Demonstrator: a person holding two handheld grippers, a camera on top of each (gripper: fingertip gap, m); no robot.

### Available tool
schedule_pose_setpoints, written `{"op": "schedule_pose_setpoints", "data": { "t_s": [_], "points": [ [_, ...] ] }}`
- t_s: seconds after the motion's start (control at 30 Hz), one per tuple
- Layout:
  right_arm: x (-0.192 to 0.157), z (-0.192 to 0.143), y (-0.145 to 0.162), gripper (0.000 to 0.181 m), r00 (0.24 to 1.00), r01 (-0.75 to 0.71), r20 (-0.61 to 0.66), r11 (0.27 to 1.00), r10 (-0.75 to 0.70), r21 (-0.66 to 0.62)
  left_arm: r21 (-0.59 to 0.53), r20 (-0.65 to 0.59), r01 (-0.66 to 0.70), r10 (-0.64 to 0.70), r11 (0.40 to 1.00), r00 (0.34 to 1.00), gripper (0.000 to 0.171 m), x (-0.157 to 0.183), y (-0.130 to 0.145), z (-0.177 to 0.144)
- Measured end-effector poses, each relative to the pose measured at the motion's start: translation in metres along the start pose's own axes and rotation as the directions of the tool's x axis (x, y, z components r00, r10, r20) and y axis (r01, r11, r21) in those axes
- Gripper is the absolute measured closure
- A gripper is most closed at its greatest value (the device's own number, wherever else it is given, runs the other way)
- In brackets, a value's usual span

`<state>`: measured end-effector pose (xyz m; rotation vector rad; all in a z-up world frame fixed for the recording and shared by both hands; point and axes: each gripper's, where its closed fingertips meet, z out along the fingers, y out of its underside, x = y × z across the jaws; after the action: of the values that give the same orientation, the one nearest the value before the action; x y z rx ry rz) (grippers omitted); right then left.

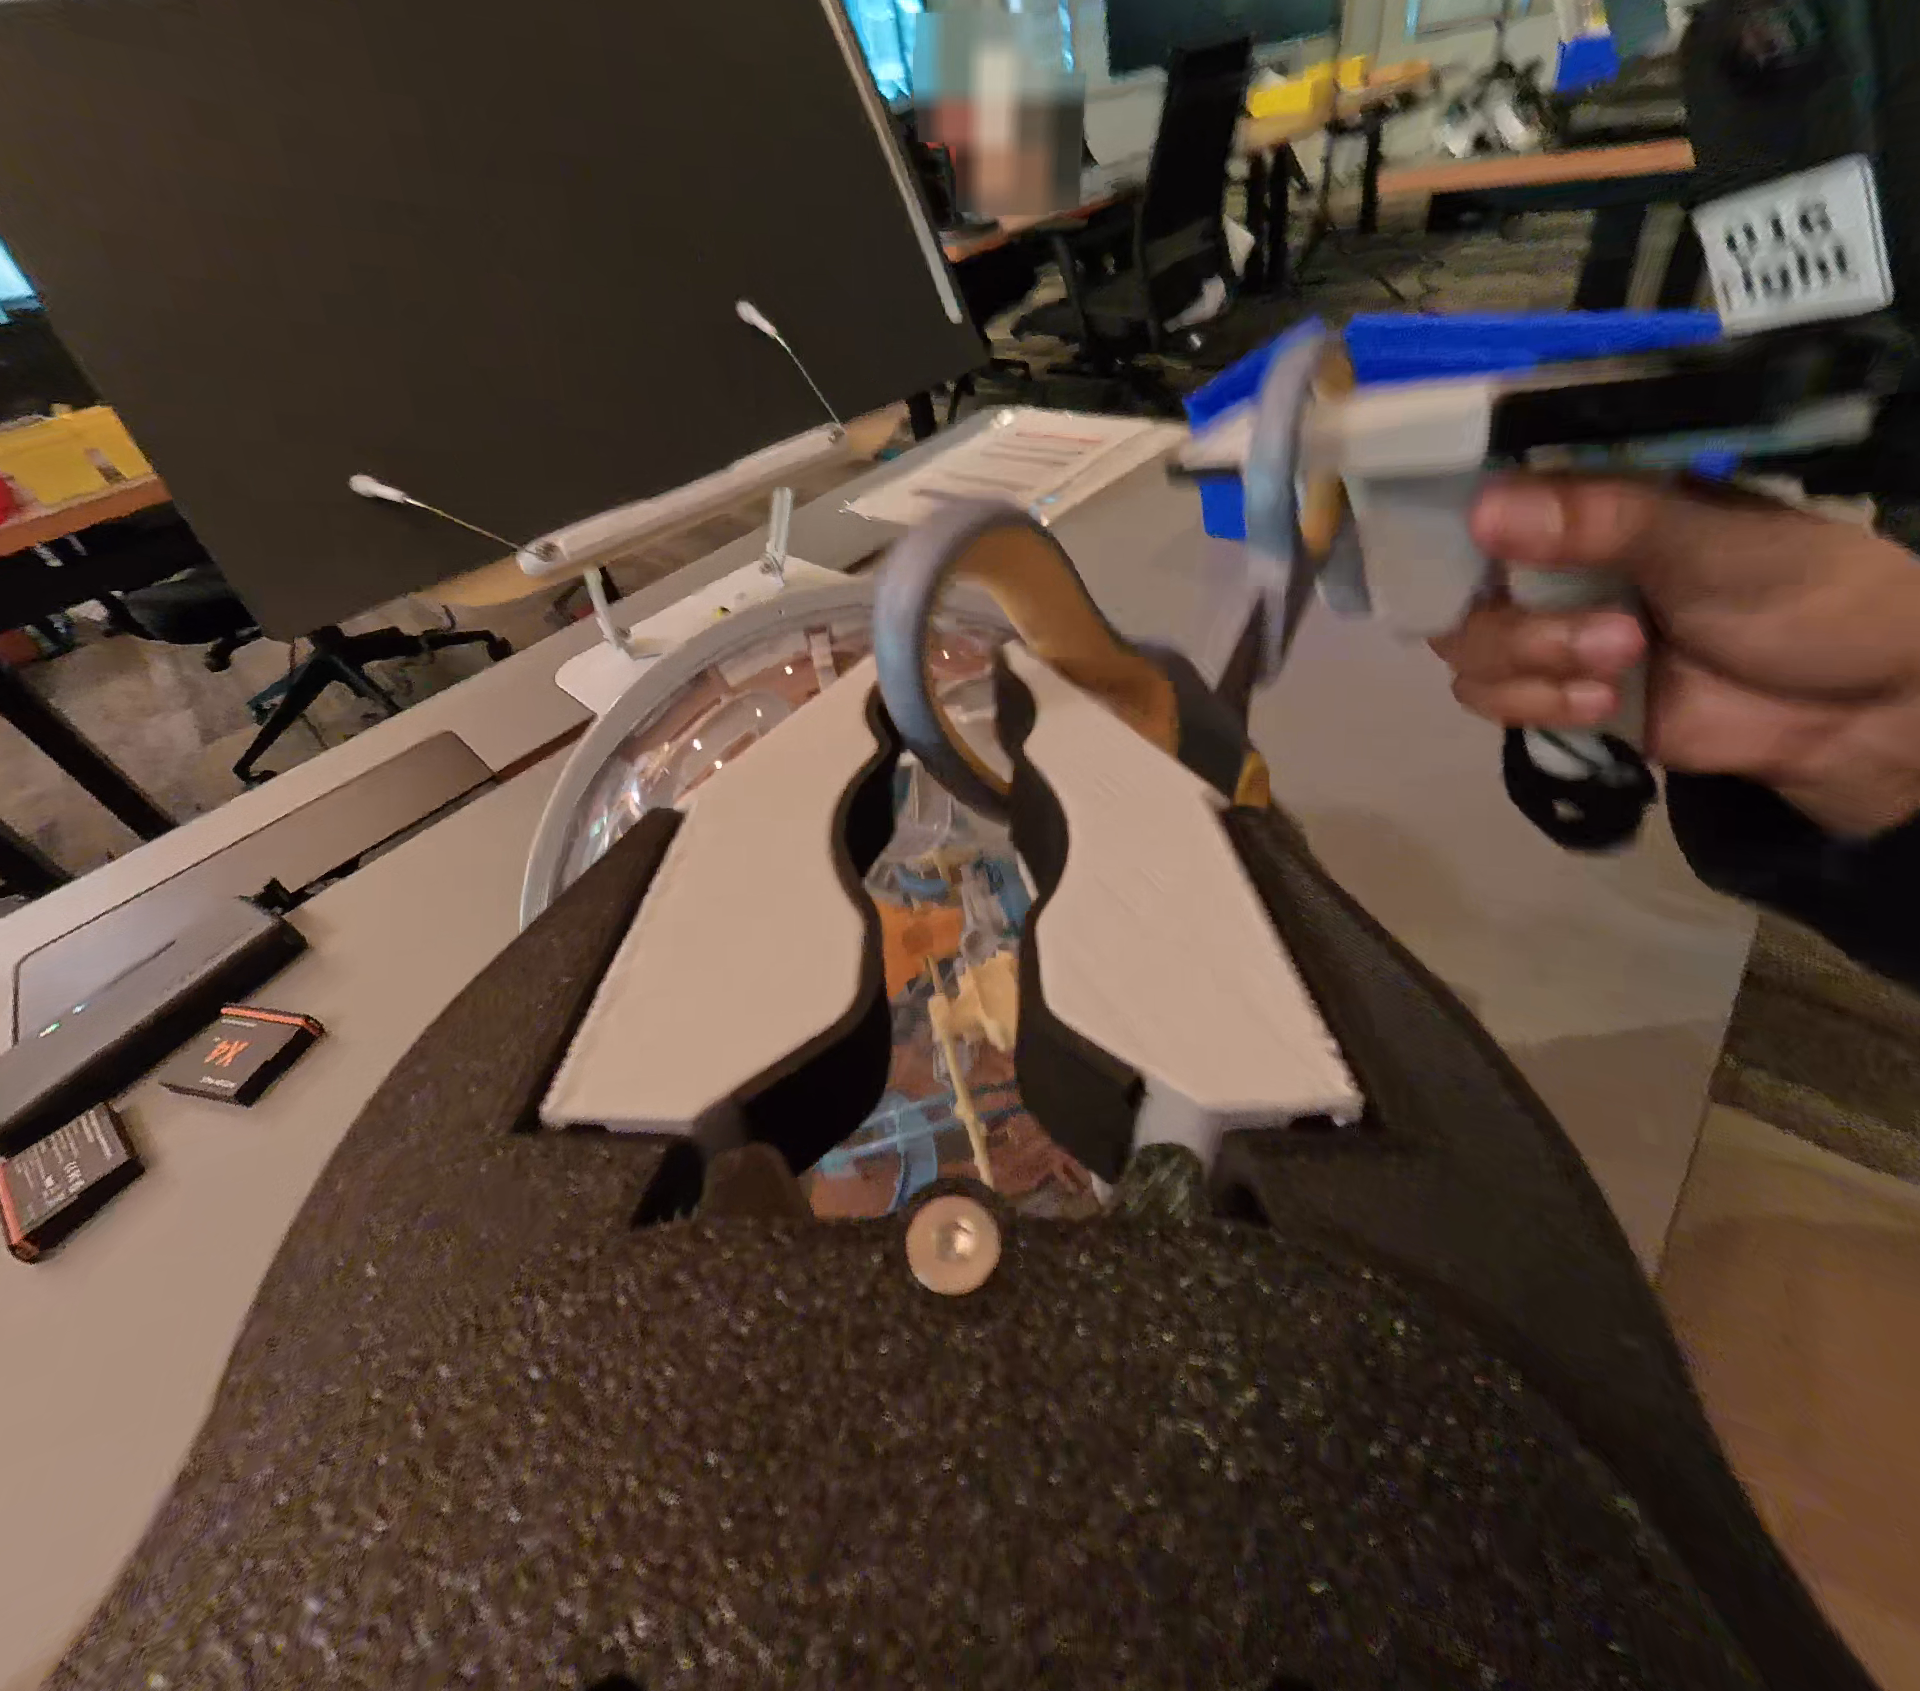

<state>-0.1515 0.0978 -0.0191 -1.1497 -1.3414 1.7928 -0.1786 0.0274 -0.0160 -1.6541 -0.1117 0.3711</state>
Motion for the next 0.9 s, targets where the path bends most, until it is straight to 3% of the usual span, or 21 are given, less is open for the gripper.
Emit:
{"op": "schedule_pose_setpoints", "data": {
  "t_s": [0.1, 0.27, 0.63, 0.9],
  "points": [
    [0.0, -0.008, 0.018, 0.181, 1.0, -0.016, -0.021, 1.0, 0.016, -0.015, 0.043, -0.023, 0.027, -0.026, 0.999, 0.999, 0.171, 0.005, -0.009, 0.005],
    [0.01, -0.017, 0.033, 0.181, 0.997, -0.059, -0.049, 0.998, 0.059, -0.001, -0.021, -0.043, 0.013, -0.014, 1.0, 0.999, 0.171, 0.012, 0.001, 0.017],
    [0.02, -0.014, 0.067, 0.181, 0.989, -0.133, -0.068, 0.991, 0.133, 0.009, -0.106, 0.056, -0.105, 0.112, 0.989, 0.992, 0.171, 0.009, 0.023, 0.027],
    [0.027, -0.013, 0.077, 0.181, 0.98, -0.19, -0.055, 0.982, 0.19, 0.019, -0.148, 0.059, -0.14, 0.15, 0.979, 0.987, 0.171, 0.013, 0.031, 0.03]
  ]
}}
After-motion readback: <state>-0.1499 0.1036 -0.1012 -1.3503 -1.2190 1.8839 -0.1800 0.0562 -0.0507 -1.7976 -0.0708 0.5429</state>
